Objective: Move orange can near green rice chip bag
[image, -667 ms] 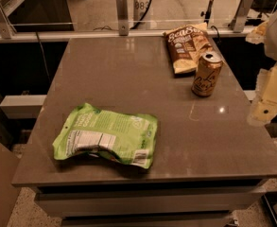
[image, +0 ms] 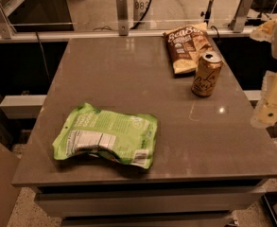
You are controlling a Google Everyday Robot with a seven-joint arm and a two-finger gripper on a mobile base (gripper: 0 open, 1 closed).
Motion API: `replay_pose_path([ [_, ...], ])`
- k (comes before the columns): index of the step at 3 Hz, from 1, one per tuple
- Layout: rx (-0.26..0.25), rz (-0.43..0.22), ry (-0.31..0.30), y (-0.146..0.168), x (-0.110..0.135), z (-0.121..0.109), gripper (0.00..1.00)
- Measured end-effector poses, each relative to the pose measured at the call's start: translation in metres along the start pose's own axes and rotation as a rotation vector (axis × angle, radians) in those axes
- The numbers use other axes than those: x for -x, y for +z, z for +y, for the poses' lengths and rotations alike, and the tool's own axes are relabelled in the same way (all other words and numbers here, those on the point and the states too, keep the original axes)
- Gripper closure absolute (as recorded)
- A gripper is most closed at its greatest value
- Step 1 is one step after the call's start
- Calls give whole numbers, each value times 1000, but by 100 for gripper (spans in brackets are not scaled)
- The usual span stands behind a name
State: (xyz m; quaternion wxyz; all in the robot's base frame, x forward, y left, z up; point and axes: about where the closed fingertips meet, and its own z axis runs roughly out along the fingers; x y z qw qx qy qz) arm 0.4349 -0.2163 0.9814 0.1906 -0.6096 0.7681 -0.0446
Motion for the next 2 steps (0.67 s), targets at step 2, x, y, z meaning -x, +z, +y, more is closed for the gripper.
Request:
replay_pose_path([
  [2,-64,-143,-40,14,-21,-2,0],
])
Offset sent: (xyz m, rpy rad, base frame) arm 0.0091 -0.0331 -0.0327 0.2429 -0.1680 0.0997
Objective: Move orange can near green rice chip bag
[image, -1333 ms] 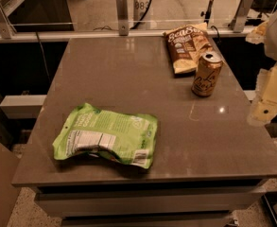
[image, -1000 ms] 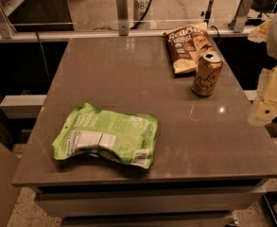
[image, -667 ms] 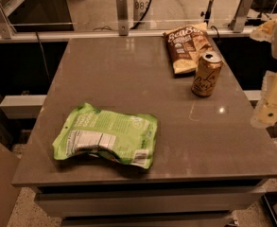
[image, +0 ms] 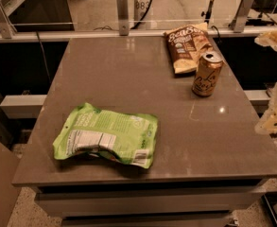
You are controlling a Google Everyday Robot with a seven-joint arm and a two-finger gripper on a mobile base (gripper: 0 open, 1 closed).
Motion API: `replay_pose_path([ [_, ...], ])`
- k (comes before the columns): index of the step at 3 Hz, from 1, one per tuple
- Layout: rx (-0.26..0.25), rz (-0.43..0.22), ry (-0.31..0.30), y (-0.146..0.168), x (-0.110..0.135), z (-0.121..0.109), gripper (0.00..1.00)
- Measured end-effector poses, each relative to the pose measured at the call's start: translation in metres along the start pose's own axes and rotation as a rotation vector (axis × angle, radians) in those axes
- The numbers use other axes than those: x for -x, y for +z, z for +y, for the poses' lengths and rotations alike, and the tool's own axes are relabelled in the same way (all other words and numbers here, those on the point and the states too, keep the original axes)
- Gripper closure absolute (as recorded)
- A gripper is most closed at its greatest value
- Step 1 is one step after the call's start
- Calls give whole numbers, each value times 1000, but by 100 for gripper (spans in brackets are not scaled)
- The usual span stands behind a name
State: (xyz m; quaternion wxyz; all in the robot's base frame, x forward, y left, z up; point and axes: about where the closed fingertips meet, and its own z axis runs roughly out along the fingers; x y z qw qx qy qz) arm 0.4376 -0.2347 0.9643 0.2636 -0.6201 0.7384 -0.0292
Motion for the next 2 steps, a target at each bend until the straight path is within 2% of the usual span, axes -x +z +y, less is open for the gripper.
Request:
replay_pose_path([
  [1,-5,-23,-11,-2,5,0,0],
  [2,-11,4,33,9,-2,0,0],
])
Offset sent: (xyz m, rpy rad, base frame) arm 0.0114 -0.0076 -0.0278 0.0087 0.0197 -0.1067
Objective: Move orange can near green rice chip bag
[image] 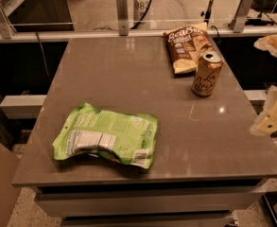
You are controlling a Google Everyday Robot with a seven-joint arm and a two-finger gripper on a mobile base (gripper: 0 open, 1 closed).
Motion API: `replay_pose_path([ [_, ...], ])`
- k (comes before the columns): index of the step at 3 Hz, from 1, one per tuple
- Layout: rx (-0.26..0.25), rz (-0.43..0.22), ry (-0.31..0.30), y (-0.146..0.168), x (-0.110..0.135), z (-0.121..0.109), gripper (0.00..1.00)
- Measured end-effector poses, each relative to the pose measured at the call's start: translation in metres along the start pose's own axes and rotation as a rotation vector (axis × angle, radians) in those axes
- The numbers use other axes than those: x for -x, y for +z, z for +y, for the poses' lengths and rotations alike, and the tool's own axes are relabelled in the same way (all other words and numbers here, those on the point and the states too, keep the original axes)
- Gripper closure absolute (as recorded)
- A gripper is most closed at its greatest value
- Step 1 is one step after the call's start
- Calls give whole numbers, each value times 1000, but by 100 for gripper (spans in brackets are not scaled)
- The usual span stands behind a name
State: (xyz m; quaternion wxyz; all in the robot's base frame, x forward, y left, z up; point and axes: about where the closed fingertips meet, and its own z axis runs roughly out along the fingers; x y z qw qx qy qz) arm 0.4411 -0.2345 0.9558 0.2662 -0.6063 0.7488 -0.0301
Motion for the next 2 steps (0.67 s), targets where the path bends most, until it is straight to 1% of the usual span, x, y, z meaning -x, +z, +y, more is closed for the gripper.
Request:
replay_pose_path([
  [1,-18,-44,109,30,-15,-4,0],
  [2,-52,-103,180,46,-26,-12,0],
])
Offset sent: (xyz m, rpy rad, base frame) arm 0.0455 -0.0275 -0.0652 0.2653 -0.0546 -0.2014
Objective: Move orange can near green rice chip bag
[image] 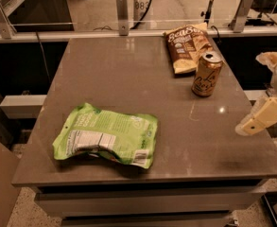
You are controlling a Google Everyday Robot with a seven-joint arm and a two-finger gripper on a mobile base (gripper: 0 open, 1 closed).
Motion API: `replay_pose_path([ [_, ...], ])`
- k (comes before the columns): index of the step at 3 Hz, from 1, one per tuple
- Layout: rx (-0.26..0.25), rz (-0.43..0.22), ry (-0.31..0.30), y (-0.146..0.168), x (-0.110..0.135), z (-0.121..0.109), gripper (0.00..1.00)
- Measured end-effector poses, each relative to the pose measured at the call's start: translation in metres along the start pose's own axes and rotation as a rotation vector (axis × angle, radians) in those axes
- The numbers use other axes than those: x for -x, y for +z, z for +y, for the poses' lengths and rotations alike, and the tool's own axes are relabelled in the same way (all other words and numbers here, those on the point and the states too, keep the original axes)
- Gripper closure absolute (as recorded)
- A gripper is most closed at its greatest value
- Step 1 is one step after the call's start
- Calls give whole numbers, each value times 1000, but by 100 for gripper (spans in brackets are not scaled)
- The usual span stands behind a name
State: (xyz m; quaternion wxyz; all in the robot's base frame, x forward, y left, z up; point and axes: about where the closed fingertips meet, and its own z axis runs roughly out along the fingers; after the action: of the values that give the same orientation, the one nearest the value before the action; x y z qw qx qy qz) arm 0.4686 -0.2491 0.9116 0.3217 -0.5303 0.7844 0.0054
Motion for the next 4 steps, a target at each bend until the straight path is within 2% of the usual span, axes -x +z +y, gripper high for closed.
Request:
replay_pose_path([
  [1,-33,-72,51,17,-14,-15,0],
  [2,-39,-132,97,34,-23,-35,0],
  [3,-33,-145,108,40,-25,-38,0],
  [4,-44,-191,137,52,-21,-48,0],
])
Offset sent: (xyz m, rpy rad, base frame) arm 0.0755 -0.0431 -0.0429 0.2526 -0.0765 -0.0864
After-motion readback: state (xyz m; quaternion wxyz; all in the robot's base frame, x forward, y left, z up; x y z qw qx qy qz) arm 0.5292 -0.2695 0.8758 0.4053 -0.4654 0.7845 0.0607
